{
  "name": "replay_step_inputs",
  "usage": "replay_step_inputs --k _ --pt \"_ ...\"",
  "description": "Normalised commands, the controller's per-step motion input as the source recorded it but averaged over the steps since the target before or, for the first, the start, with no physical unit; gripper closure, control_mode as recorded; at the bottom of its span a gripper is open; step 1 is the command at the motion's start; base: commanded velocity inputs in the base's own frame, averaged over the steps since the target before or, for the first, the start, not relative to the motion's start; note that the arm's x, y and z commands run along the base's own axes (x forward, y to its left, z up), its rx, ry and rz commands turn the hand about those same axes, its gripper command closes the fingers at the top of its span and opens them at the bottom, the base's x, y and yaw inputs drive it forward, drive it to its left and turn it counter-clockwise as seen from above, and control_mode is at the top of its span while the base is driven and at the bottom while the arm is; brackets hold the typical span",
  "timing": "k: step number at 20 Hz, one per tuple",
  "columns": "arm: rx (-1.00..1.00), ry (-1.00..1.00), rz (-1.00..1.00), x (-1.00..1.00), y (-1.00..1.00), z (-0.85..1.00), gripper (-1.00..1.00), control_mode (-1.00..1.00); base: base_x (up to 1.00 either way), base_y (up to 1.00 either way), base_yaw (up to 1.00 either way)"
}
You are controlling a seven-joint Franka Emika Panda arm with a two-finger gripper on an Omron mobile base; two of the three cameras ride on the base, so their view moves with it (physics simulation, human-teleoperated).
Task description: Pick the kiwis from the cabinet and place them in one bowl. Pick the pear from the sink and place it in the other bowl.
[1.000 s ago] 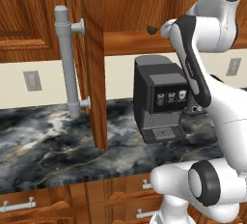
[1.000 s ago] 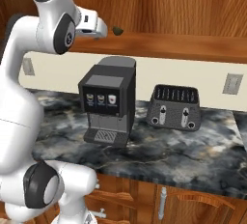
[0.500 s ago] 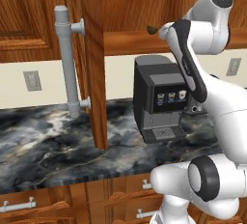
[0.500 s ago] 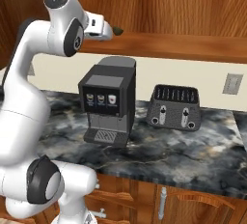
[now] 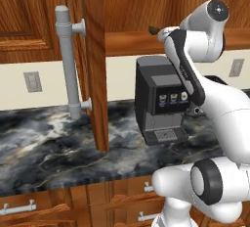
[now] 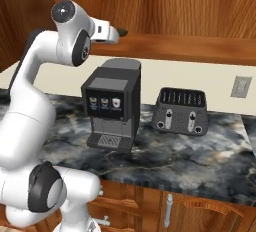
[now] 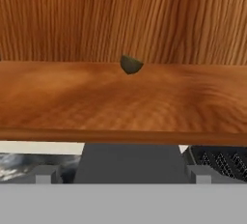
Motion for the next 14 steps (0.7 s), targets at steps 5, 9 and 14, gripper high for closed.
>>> replay_step_inputs --k 5,9,14 --pt "0.00 0.06 0.00 0.47 0.00 0.07 -1.00 -1.00 0.00 0.00 0.00" --pt "0.00 0.02 0.00 0.49 0.00 0.00 -1.00 -1.00 0.00 0.00 0.00" --pt "0.00 0.00 0.00 0.41 0.00 0.00 -1.00 -1.00 0.00 0.00 0.00"
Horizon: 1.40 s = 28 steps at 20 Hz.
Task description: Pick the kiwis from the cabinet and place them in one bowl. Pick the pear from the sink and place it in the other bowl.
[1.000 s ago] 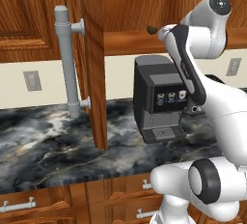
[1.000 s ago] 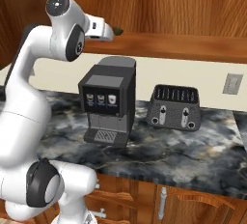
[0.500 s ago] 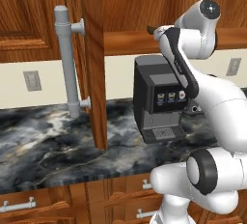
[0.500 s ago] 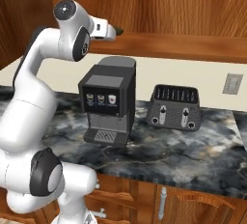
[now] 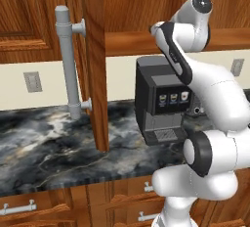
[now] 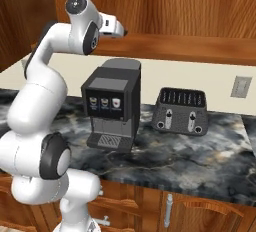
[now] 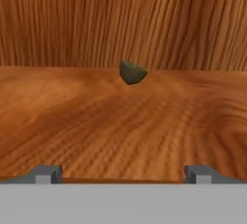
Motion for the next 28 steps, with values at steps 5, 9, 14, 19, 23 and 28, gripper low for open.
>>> replay_step_inputs --k 5,9,14,19,23,28 --pt "0.00 0.00 0.00 0.32 -0.01 -0.09 -1.00 -1.00 0.00 0.00 0.00" --pt "0.00 -0.01 0.00 0.28 0.00 -0.09 -1.00 -1.00 0.00 0.00 0.00" --pt "0.00 -0.02 0.00 0.28 0.00 -0.09 -1.00 -1.00 0.00 0.00 0.00" --pt "0.00 -0.03 0.00 0.29 0.00 -0.13 -1.00 -1.00 0.00 0.00 0.00" --pt "0.00 0.00 0.00 0.30 -0.01 0.00 -1.00 -1.00 0.00 0.00 0.00" --pt "0.00 0.00 0.00 0.38 -0.03 0.00 -1.00 -1.00 0.00 0.00 0.00"
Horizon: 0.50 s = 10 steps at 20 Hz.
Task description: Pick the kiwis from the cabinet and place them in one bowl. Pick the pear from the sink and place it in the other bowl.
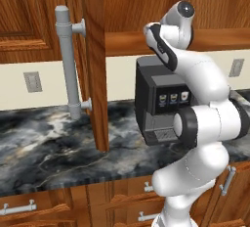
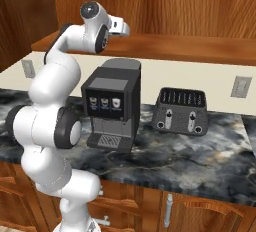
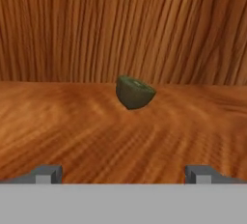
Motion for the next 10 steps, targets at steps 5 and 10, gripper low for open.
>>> replay_step_inputs --k 5,10 --pt "0.00 0.00 0.00 0.34 -0.05 0.00 -1.00 -1.00 0.00 0.00 0.00" --pt "0.00 0.00 0.00 0.25 -0.04 0.00 -1.00 -1.00 0.00 0.00 0.00"
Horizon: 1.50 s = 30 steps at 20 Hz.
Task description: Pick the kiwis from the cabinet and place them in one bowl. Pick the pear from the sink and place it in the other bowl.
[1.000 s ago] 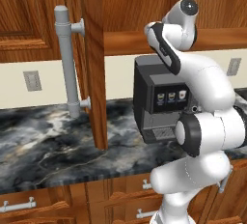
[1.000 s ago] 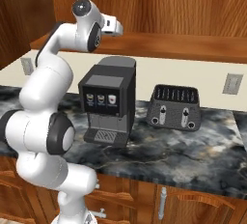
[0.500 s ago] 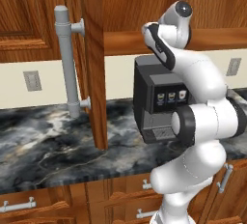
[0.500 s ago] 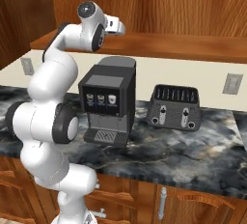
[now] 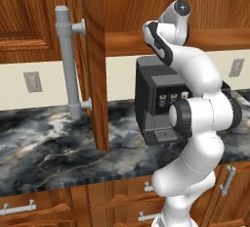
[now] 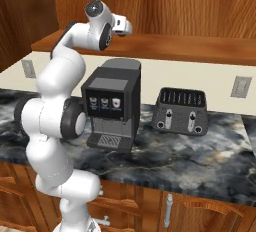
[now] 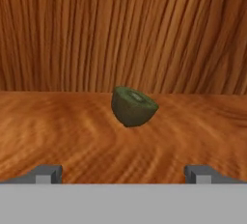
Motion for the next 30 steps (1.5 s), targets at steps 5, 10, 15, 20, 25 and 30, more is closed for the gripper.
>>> replay_step_inputs --k 5,10,15,20,25,30 --pt "0.00 0.00 0.00 0.23 -0.03 -0.06 -1.00 -1.00 0.00 0.00 0.00" --pt "0.00 0.00 0.00 0.19 -0.01 -0.19 -1.00 -1.00 0.00 0.00 0.00" --pt "0.00 0.00 0.00 0.21 -0.04 -0.09 -1.00 -1.00 0.00 0.00 0.00" --pt "0.00 0.00 0.00 0.35 -0.06 0.00 -1.00 -1.00 0.00 0.00 0.00" --pt "0.00 0.00 0.00 0.38 -0.05 0.00 -1.00 -1.00 0.00 0.00 0.00" --pt "0.00 0.00 0.00 0.35 -0.04 0.00 -1.00 -1.00 0.00 0.00 0.00"
